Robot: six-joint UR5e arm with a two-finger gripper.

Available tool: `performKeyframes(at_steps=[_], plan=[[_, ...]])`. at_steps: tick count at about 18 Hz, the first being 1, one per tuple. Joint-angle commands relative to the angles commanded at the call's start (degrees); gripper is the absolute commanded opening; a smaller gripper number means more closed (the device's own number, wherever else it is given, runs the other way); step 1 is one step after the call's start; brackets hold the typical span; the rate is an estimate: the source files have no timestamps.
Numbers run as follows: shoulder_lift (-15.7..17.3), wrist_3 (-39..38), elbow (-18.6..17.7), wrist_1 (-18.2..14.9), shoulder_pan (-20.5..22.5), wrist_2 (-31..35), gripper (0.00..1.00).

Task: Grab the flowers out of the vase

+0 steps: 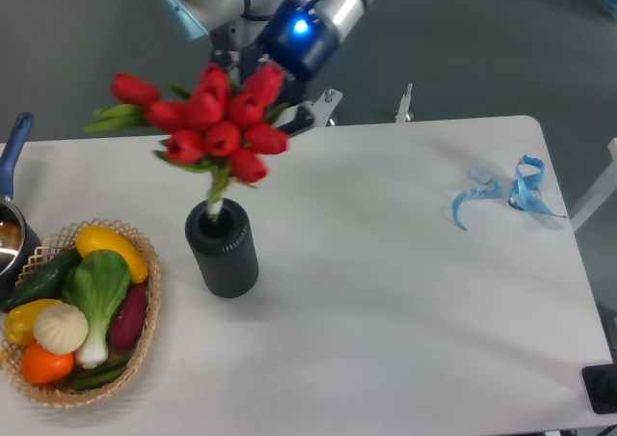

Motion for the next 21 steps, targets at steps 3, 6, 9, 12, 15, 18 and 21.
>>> performKeyframes(at_steps=[3,6,9,12,15,18,21], plan=[[-2.9,3.4,2.2,0.0,5.9,0.5,0.00],[-6.7,11.0,3.3,0.0,9.1,10.5,0.00],[-10.2,18.5,3.3,-0.2,9.4,23.0,0.00],[-12.6,19.9,3.4,-0.3,9.0,35.7,0.00],[-15.3,20.1,3.8,-0.4,8.2,40.8,0.00],[-15.8,23.5,4.1,-2.2,5.0,47.3,0.00],[-17.2,26.3,4.6,-4.0,2.7,54.3,0.00]])
